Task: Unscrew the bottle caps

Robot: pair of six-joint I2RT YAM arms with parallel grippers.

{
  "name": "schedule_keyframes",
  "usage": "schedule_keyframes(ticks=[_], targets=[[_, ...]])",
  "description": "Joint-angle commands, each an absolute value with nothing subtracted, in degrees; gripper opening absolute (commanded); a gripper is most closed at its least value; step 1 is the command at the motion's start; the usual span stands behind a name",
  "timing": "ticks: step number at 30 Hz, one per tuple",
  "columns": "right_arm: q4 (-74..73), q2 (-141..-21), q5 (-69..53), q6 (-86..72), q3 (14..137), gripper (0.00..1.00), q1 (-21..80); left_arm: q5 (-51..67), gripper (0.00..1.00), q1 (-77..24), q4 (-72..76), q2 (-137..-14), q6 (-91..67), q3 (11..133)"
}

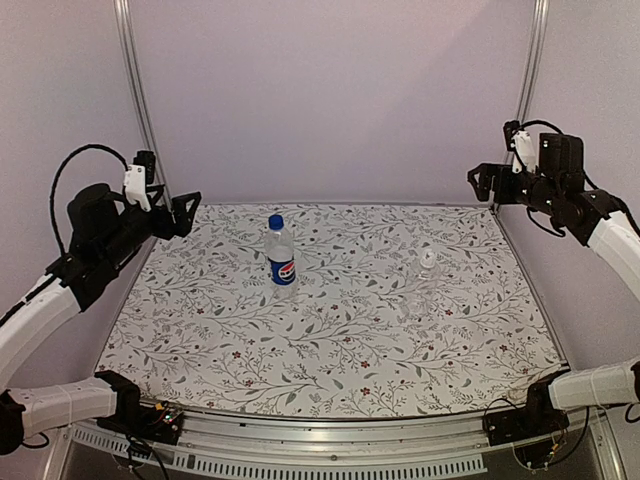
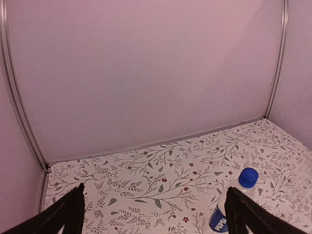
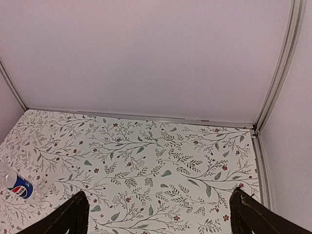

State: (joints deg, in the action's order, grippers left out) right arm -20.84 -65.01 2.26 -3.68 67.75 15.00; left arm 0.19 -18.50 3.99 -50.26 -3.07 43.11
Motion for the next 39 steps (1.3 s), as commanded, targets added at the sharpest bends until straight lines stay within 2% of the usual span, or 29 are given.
schedule_keyframes(ticks=[1,8,14,19,29,39], targets=[[-28.07,-67.84,5.73,-4.84,73.19,0.99,15.41,-1.54,1.0,-19.44,2.54,-51.78,-2.87,44.0],[-35.67,-68.96,5.48,-5.8,77.34,0.99,16.1,3.02,1.0,-20.51,-2.0,-54.93,-2.26,46.5],[-36.6,-67.23,2.57,-5.45,77.11,0.99,17.49,7.3,1.0,-24.48,-2.83,-57.54,-0.18,46.55],[-35.51,-66.06,0.61,-5.45,74.39,0.99,19.29,8.07,0.99,-29.9,-5.57,-62.88,-1.33,51.37],[-34.56,-63.26,-4.92,-4.59,72.26,0.99,21.08,6.26,0.88,-35.25,-16.07,-77.11,-0.1,66.75],[-34.96,-62.5,-6.68,-4.13,71.13,0.99,21.62,6.13,0.68,-35.97,-26.42,-90.13,-0.22,77.74]])
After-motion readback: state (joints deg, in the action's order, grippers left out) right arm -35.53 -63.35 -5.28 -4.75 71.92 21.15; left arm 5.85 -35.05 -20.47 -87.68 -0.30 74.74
